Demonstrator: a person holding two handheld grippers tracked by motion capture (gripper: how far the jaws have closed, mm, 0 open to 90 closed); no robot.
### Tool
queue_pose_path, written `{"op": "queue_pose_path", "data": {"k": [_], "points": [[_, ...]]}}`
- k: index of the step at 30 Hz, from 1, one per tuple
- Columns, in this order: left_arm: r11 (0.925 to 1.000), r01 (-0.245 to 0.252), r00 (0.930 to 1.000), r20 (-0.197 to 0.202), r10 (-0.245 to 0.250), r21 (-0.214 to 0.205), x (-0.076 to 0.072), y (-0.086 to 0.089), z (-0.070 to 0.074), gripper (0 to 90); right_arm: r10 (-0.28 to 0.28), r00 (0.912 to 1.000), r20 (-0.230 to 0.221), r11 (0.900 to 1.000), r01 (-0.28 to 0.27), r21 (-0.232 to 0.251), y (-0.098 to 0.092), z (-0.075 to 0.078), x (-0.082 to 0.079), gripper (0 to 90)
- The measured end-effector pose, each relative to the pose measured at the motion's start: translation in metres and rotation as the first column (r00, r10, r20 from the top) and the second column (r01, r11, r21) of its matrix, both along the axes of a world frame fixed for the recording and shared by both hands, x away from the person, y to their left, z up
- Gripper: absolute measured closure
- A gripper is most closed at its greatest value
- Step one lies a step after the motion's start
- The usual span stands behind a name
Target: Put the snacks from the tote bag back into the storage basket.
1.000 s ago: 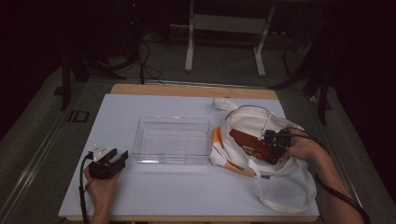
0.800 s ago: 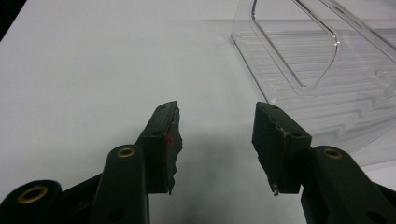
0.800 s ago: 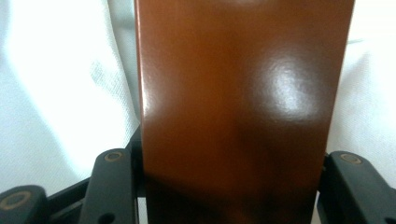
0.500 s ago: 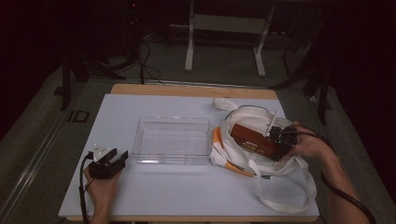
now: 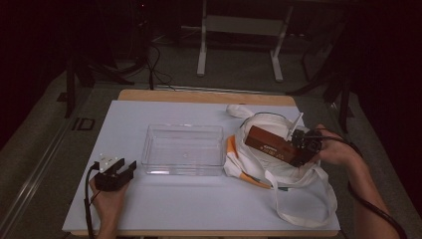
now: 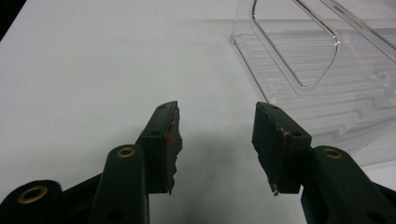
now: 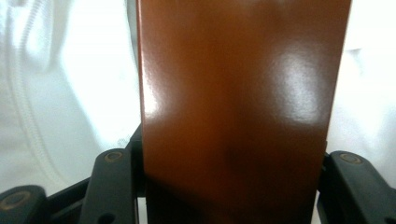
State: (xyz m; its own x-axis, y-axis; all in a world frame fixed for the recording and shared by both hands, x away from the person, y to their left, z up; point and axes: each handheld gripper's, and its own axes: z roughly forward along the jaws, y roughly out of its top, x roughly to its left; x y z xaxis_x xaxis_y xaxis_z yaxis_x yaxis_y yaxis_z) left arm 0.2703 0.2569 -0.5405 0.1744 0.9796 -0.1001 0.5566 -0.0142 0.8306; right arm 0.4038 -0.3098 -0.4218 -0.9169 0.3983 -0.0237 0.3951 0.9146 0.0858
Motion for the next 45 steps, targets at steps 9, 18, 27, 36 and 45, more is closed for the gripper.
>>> {"op": "queue_pose_path", "data": {"k": [9,18,27,36,45], "points": [[1.0,0.0,1.0,0.0,0.0,0.0,0.0,0.0,0.0,51.7,0.013,0.9995,0.03,0.9998,-0.014,0.014,-0.002,0.019,-0.003,43.2],[1.0,-0.001,1.0,-0.001,0.001,0.001,0.0,0.0,0.0,51.7,0.042,0.998,0.046,0.999,-0.043,0.011,0.002,0.033,-0.007,43.2],[1.0,0.0,1.0,-0.001,0.0,0.001,0.0,0.0,0.0,51.7,0.078,0.9949,0.064,0.9967,-0.079,0.016,0.013,0.045,-0.01,43.2],[1.0,0.001,1.0,0.0,-0.001,-0.001,0.0,0.0,0.0,51.7,0.097,0.9925,0.075,0.9943,-0.1,0.036,0.022,0.049,-0.009,43.2],[1.0,0.001,1.0,-0.001,-0.001,0.001,0.0,0.0,0.0,51.7,0.119,0.9907,0.066,0.9919,-0.122,0.036,0.033,0.049,-0.009,43.1]]}}
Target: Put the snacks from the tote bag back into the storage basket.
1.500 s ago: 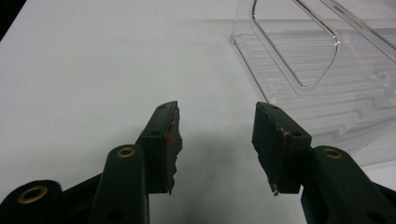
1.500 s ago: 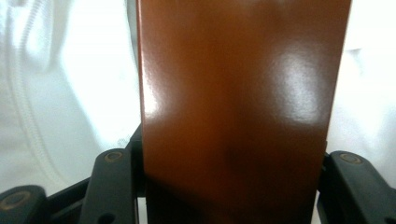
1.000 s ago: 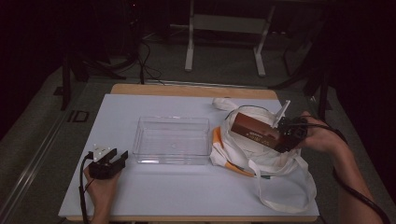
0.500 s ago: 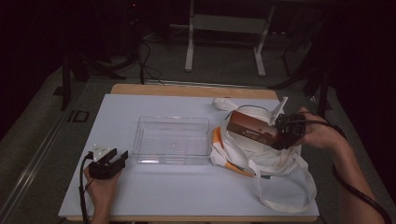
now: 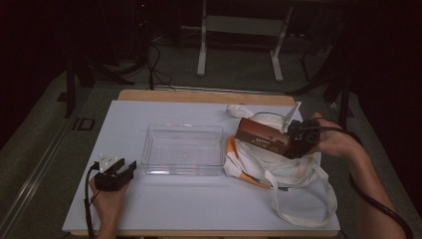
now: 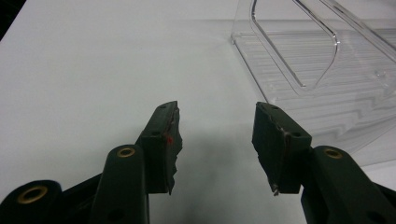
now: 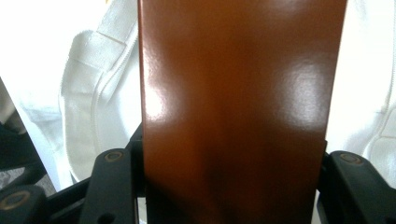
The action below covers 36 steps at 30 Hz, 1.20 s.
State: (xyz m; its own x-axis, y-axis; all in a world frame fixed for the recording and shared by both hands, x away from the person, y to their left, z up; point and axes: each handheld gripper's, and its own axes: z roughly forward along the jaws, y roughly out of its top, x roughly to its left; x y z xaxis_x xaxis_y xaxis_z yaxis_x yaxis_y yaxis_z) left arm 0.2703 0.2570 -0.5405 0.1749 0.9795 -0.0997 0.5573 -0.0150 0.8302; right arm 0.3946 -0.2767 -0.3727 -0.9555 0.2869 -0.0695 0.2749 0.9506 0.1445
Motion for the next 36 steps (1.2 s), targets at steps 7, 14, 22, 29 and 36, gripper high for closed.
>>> {"op": "queue_pose_path", "data": {"k": [7,14,22,29,36], "points": [[1.0,0.001,1.0,0.001,-0.001,-0.003,0.0,0.0,0.0,51.7,0.015,0.9999,0.004,0.9999,-0.015,-0.003,0.01,0.0,0.001,43.2],[1.0,0.001,1.0,0.001,-0.001,-0.003,0.0,0.0,0.0,51.7,0.027,0.9996,0.005,0.9996,-0.027,-0.003,0.019,0.001,0.002,43.2],[1.0,0.001,1.0,0.001,-0.001,-0.003,0.0,0.0,0.0,51.6,0.043,0.9991,-0.002,0.9989,-0.043,-0.018,0.03,0.0,0.001,43.1],[1.0,0.001,1.0,0.002,-0.001,-0.004,0.0,0.0,0.0,51.6,0.053,0.9986,0.002,0.9983,-0.053,-0.022,0.039,0.001,0.0,43.1],[1.0,0.001,1.0,0.0,-0.001,-0.003,0.0,0.0,0.0,51.7,0.065,0.9979,-0.002,0.9977,-0.065,-0.019,0.045,0.002,0.0,43.1]]}}
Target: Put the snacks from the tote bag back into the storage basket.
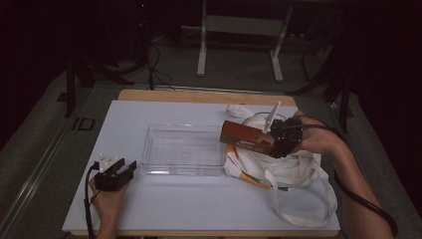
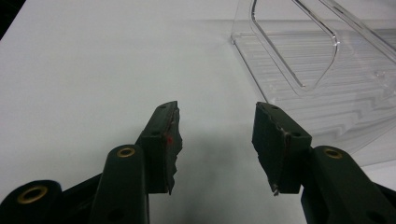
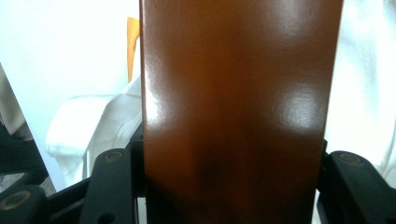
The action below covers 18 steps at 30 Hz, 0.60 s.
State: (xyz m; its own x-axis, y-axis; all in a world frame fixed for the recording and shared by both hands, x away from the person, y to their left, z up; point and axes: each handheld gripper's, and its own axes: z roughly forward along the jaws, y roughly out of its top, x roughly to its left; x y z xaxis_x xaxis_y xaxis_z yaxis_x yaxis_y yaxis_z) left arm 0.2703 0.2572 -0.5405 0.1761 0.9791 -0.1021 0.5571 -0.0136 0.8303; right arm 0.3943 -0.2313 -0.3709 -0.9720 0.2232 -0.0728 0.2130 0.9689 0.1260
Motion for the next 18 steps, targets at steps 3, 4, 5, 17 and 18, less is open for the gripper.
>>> {"op": "queue_pose_path", "data": {"k": [3,4,5,17,18], "points": [[1.0,0.0,1.0,0.0,0.0,-0.001,0.0,0.0,0.0,51.7,0.007,1.0,0.0,1.0,-0.007,0.006,0.003,0.0,0.0,43.2],[1.0,0.0,1.0,0.0,0.0,-0.001,0.0,0.0,0.0,51.7,0.005,1.0,-0.002,1.0,-0.005,0.006,0.004,0.0,0.0,43.2],[1.0,-0.001,1.0,0.0,0.001,-0.001,0.0,0.0,0.0,51.6,0.01,1.0,0.0,0.9999,-0.01,0.008,0.006,0.0,0.0,43.2],[1.0,0.0,1.0,-0.001,0.0,-0.002,0.0,0.0,0.0,51.7,0.033,0.9995,0.002,0.9993,-0.033,0.021,0.019,0.001,0.001,43.1],[1.0,0.0,1.0,0.0,0.0,-0.003,0.0,0.0,0.0,51.7,0.031,0.9995,0.001,0.9993,-0.031,0.022,0.02,0.001,0.0,43.2]]}}
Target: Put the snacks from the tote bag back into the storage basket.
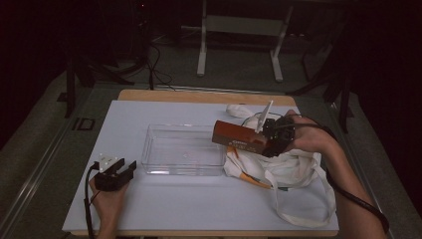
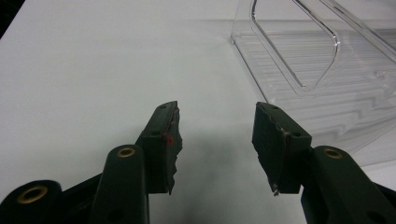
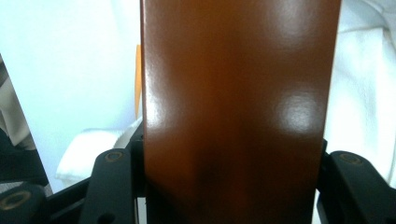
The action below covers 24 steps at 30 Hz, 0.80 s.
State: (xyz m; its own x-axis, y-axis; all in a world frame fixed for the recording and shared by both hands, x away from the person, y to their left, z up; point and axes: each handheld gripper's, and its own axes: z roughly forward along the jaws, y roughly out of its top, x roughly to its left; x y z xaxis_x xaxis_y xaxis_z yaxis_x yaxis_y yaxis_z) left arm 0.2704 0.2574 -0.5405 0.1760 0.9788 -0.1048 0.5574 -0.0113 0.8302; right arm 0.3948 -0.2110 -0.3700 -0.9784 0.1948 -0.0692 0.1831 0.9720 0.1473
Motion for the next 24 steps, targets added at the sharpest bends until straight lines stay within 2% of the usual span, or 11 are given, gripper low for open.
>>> {"op": "queue_pose_path", "data": {"k": [12,24], "points": [[1.0,0.0,1.0,0.0,0.0,0.0,0.0,0.0,0.0,51.7,0.019,0.9998,-0.004,0.9997,-0.019,0.016,0.011,-0.002,0.0,43.1],[1.0,0.002,1.0,0.0,-0.002,0.0,0.0,0.0,0.0,51.7,0.049,0.9988,-0.008,0.9987,-0.049,0.011,0.028,-0.003,0.001,43.1]]}}
